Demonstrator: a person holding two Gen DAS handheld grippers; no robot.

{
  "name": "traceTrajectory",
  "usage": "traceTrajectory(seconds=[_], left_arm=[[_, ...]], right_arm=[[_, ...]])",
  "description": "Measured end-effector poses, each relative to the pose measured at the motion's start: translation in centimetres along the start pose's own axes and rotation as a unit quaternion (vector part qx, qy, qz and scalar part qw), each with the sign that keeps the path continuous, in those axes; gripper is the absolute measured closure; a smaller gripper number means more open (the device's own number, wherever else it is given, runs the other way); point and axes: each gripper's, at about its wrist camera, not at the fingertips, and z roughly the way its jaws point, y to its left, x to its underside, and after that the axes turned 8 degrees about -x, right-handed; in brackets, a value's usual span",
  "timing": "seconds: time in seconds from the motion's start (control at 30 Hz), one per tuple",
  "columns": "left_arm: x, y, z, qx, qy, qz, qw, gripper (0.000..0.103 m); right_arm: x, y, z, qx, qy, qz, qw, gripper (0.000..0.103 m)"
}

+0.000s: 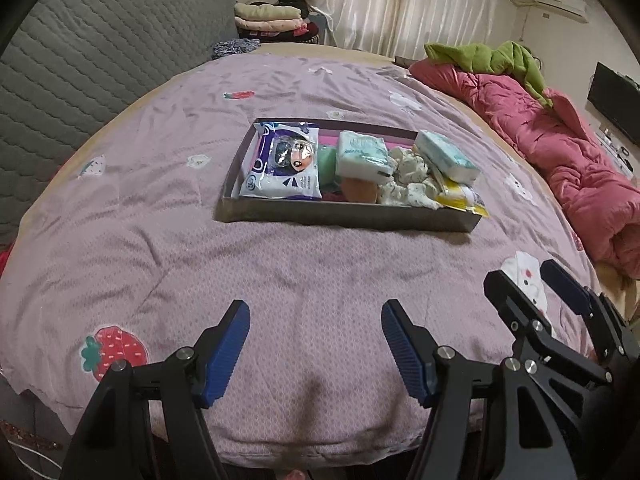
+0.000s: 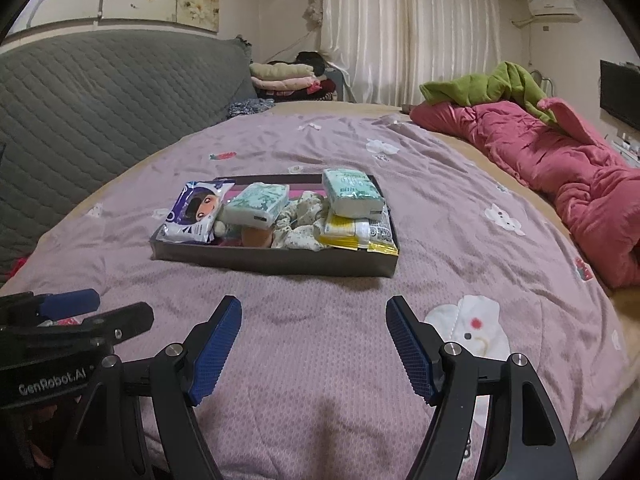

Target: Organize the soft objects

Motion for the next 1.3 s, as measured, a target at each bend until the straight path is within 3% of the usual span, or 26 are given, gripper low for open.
traceTrajectory(seconds=[1.3], left_arm=[[1.0,0.6,3.3,-0.036,0.021,-0.009,0.9991,0.035]], right_arm=[[1.6,-0.8,2.9,-0.017,0.029,0.003,0.999,0.027]])
